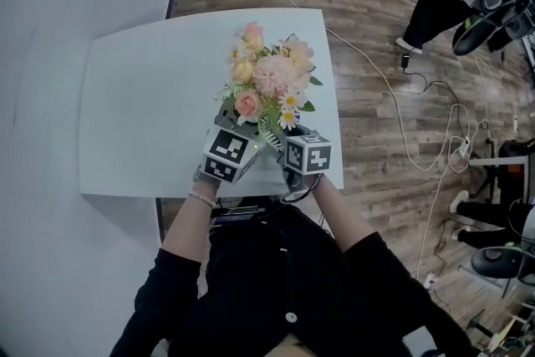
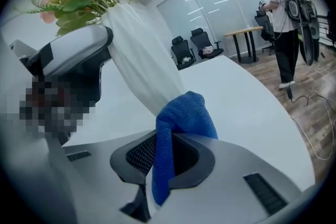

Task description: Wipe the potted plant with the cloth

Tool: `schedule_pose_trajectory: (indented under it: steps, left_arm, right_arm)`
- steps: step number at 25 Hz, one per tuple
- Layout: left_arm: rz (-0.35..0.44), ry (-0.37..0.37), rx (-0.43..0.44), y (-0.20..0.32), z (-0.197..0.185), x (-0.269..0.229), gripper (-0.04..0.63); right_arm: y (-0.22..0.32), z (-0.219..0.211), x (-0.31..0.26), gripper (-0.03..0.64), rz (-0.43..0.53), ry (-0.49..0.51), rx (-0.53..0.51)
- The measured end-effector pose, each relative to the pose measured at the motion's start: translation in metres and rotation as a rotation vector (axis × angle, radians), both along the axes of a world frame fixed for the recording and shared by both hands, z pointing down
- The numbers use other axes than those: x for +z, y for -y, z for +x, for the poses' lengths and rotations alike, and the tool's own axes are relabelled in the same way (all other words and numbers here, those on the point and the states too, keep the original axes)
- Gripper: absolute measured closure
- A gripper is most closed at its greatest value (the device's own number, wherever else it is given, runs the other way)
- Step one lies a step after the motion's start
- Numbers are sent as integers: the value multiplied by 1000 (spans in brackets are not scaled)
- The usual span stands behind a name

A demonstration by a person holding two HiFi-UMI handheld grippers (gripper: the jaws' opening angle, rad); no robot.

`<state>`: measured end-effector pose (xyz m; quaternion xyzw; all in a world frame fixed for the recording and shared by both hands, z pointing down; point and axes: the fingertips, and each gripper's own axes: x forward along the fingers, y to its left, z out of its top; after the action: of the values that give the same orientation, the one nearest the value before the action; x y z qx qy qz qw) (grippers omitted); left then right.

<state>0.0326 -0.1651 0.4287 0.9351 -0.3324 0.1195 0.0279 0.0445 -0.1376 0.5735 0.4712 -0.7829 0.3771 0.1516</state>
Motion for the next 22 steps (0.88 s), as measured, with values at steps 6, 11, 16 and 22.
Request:
schedule_pose_trajectory:
  steps: [6, 11, 16, 22]
  left_arm:
    - [-14, 7, -15, 1, -1, 2, 399]
    - [-10, -2, -18, 3, 0, 3, 399]
    - [-9, 2, -26, 2, -1, -2, 399]
    - [-19, 5, -29, 2, -1, 0, 399]
  right_arm:
    - [-7, -9, -2, 540, -49, 49, -11]
    - [-8, -22, -24, 540, -1, 76, -47]
    - [-9, -27, -49, 540, 50, 74, -87]
    - [-11, -25, -72, 540, 127, 27, -144]
